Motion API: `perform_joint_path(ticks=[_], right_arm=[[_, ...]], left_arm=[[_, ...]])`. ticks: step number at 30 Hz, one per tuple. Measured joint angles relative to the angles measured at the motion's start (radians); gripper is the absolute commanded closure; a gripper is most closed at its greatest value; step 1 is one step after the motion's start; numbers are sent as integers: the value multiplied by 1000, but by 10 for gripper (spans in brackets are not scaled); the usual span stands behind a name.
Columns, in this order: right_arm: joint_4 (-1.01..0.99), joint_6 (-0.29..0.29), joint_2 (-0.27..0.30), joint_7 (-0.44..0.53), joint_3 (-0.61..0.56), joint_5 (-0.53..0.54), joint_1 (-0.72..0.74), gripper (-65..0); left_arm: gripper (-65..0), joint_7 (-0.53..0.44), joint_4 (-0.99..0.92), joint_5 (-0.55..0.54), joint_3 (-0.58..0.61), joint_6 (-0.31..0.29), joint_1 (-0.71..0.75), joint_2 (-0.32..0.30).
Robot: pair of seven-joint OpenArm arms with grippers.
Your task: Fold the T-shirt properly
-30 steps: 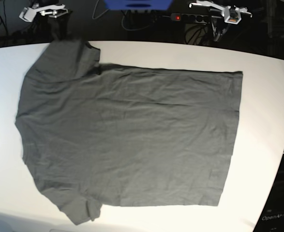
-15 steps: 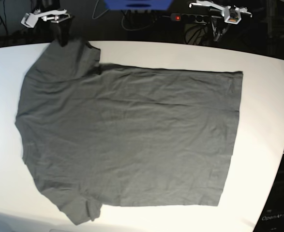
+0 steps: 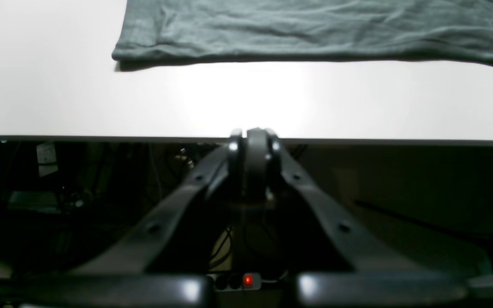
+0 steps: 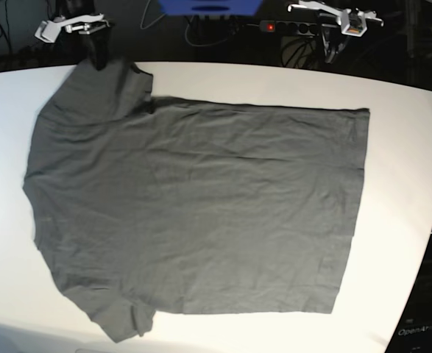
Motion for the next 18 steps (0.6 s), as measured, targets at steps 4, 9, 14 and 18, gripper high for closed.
perform_joint_path(ticks=[4, 9, 14, 18], right_arm=[[-2, 12, -3, 23, -20, 5, -13, -103], [-2, 13, -3, 16, -24, -1, -11, -1], [-2, 13, -2, 16, -31, -2, -11, -4], [-2, 14, 3, 15, -32, -6, -11, -4]], left_arm=[[-12, 0, 0, 0, 0, 0, 0, 0], [-12, 0, 0, -4, 0, 0, 0, 0], [-12, 0, 0, -3, 0, 0, 0, 2], [-12, 0, 0, -4, 0, 0, 0, 3]])
